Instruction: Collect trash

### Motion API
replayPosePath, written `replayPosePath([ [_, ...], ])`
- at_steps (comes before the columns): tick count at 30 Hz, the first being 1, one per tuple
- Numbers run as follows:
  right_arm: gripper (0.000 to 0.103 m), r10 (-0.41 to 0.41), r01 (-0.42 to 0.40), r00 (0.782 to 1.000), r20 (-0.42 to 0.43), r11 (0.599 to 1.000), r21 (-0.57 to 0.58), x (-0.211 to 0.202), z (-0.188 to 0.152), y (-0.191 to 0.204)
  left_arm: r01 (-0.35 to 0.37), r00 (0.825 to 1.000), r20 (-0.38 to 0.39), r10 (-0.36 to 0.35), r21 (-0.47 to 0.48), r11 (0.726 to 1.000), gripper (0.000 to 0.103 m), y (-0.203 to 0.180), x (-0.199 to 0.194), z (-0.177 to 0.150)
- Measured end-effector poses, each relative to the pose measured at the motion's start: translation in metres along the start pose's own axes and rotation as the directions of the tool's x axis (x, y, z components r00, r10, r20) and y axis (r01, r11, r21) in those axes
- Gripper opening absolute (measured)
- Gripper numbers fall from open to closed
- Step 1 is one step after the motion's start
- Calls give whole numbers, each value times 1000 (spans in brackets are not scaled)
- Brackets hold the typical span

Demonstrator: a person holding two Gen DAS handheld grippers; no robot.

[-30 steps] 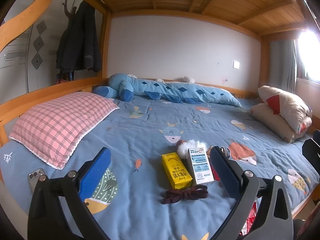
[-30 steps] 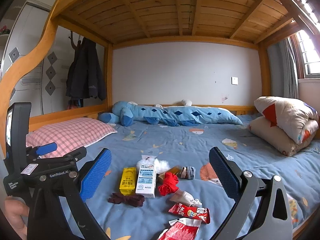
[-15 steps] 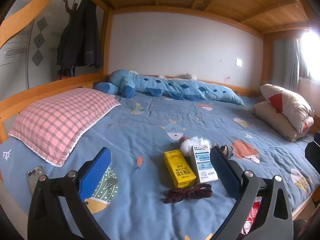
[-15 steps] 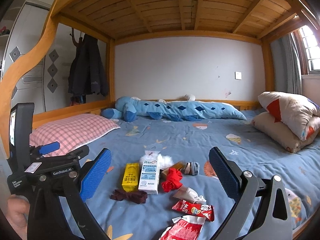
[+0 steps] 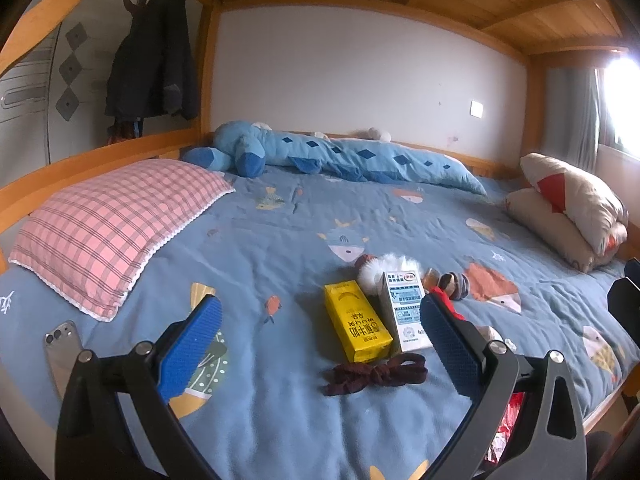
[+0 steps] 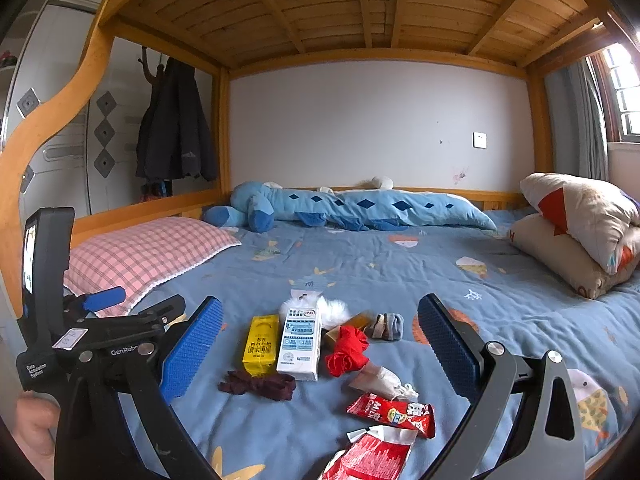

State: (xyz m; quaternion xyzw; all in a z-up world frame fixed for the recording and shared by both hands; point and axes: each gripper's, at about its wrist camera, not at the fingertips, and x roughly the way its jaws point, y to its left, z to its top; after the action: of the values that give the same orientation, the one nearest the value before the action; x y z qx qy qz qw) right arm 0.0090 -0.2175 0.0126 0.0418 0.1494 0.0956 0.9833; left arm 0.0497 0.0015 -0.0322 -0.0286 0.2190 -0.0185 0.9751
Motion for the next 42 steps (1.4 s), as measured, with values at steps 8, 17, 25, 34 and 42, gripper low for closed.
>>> replayPosePath([
  [8, 95, 2, -2, 1000, -19, 1000, -3, 3, -3, -4, 30, 998, -48, -30, 9, 1000, 99, -13, 9, -5],
  [17, 95, -2, 2, 998, -59, 1000, 11, 10, -11, -16, 67, 989, -133, -62, 28, 997, 99, -30, 31, -20],
  [25, 95, 15, -11, 996, -91, 999, 46, 19, -19, -27, 90, 961, -264, -81, 21, 996, 99, -41, 71, -44],
  [34, 95, 33, -25, 990, -138, 998, 55, 35, -26, -34, 55, 931, -362, -51, 1, 999, 99, -43, 110, -58],
  [42, 95, 40, -30, 982, -183, 998, 56, 48, -35, -39, 69, 892, -448, -63, -3, 998, 93, -51, 150, -71],
])
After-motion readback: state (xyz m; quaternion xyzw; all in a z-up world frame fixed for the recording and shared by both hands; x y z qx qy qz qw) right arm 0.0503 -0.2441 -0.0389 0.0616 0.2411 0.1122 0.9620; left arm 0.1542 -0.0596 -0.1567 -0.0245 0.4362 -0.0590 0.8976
